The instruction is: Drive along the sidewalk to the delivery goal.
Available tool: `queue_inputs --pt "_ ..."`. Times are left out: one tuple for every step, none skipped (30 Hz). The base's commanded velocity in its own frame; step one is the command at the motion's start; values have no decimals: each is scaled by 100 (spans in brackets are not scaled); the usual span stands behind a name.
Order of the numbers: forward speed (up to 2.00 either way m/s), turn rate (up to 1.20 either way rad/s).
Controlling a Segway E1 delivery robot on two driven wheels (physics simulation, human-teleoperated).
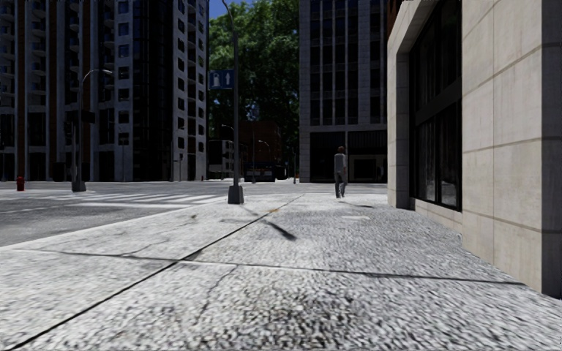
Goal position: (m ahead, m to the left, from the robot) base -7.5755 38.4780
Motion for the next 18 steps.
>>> queue_inputs --pt "200 -31" --pt "200 -31" --pt "200 -31" --pt "200 -31" --pt "200 -31" --pt "200 -31" --pt "200 -31" --pt "200 -31" --pt "200 -20" --pt "200 0" --pt "200 0" --pt "200 0" --pt "200 0" --pt "200 0" --pt "200 0" --pt "200 0" --pt "200 0" --pt "200 0"
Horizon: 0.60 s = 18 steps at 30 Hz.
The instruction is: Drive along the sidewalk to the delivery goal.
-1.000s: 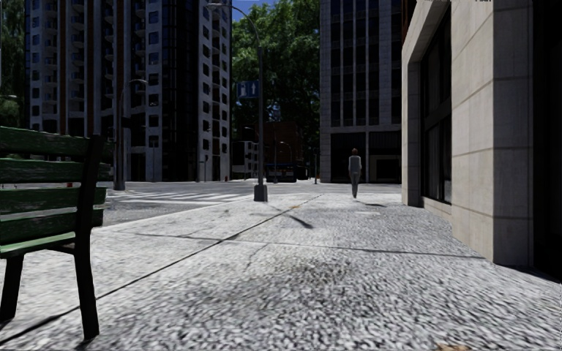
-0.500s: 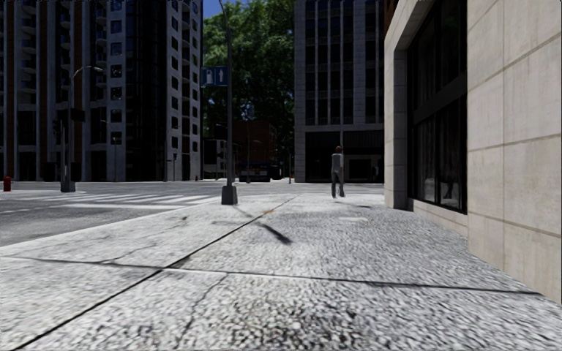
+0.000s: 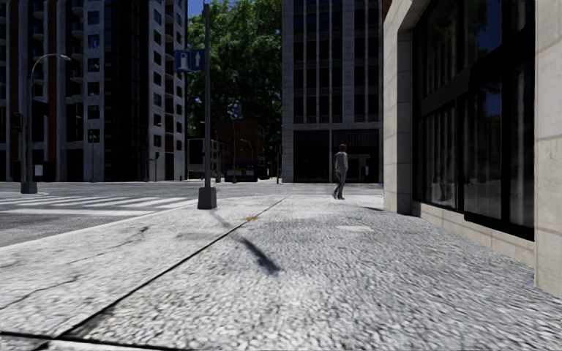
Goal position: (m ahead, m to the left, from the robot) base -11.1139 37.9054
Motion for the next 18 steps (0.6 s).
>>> queue_inputs --pt "200 0" --pt "200 0" --pt "200 0" --pt "200 0" --pt "200 0" --pt "200 0" --pt "200 0" --pt "200 0" --pt "200 0" --pt "200 0" --pt "200 0" --pt "200 0" --pt "200 0" --pt "200 0" --pt "200 0" --pt "200 0" --pt "200 0" --pt "200 0"
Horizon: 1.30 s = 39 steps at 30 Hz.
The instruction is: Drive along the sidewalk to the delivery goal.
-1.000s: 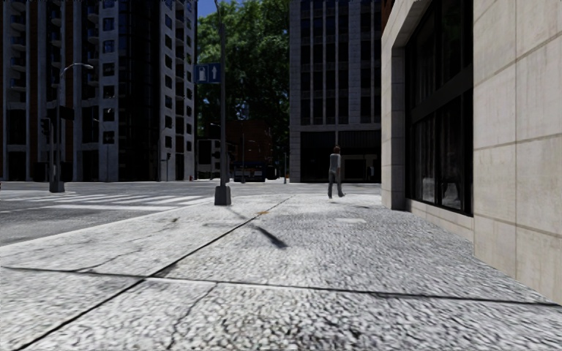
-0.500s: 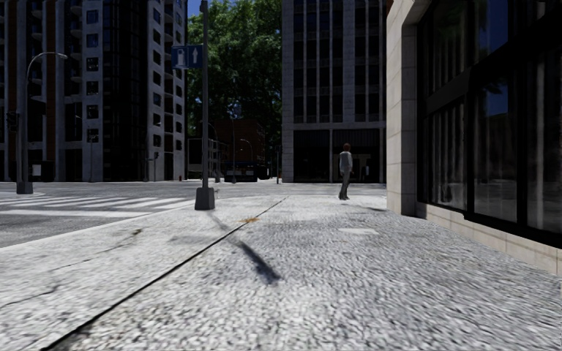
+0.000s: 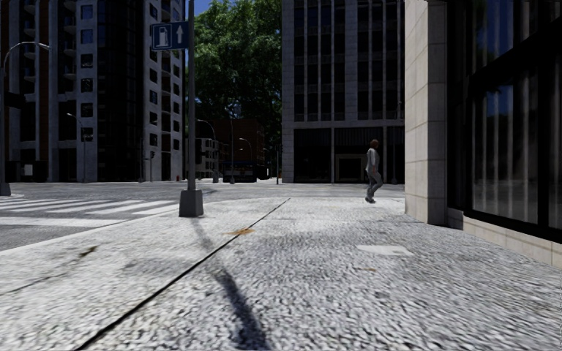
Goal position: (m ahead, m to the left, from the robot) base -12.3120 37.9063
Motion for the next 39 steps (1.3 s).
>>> queue_inputs --pt "200 0" --pt "200 0" --pt "200 0" --pt "200 0" --pt "200 0" --pt "200 0" --pt "200 0" --pt "200 0" --pt "200 0" --pt "200 0" --pt "200 0" --pt "200 0" --pt "200 0" --pt "200 0" --pt "200 0" --pt "200 0" --pt "200 0" --pt "200 0" --pt "200 0" --pt "200 0" --pt "200 0" --pt "200 0" --pt "200 0" --pt "200 0" --pt "200 0" --pt "200 0" --pt "200 0" --pt "200 0" --pt "200 0" --pt "200 0" --pt "200 0" --pt "200 0" --pt "200 0" --pt "200 0" --pt "200 0" --pt "200 0" --pt "200 0" --pt "200 0" --pt "200 0"
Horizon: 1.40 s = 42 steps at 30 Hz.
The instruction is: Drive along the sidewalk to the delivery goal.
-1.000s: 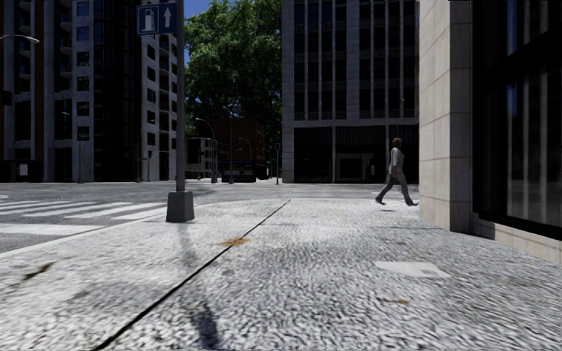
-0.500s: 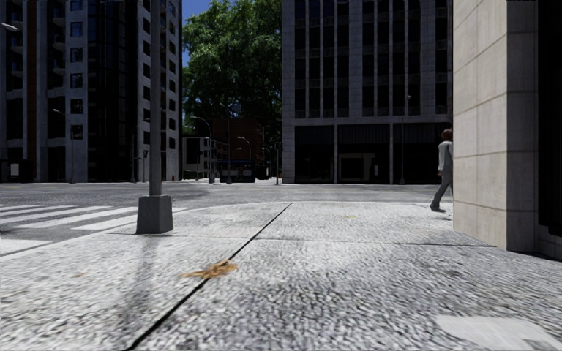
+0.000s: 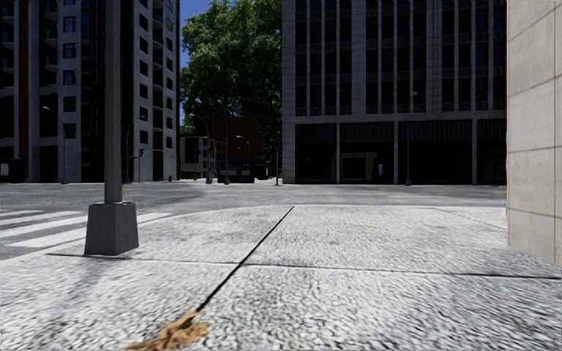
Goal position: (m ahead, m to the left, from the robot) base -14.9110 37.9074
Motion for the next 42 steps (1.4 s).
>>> queue_inputs --pt "200 0" --pt "200 0" --pt "200 0" --pt "200 0" --pt "200 0" --pt "200 0" --pt "200 0" --pt "200 0" --pt "200 0" --pt "200 0" --pt "200 0" --pt "200 6" --pt "200 6" --pt "200 11" --pt "200 20" --pt "200 31" --pt "200 31" --pt "200 39" --pt "200 45" --pt "200 47" --pt "200 47" --pt "200 51" --pt "200 53" --pt "200 56" --pt "200 57" --pt "200 57" --pt "200 62" --pt "200 64" --pt "200 65" --pt "200 65" --pt "200 65" --pt "200 65" --pt "200 65" --pt "200 65" --pt "200 65" --pt "200 65" --pt "200 65" --pt "200 65" --pt "200 65" --pt "200 65" --pt "200 65" --pt "200 65"
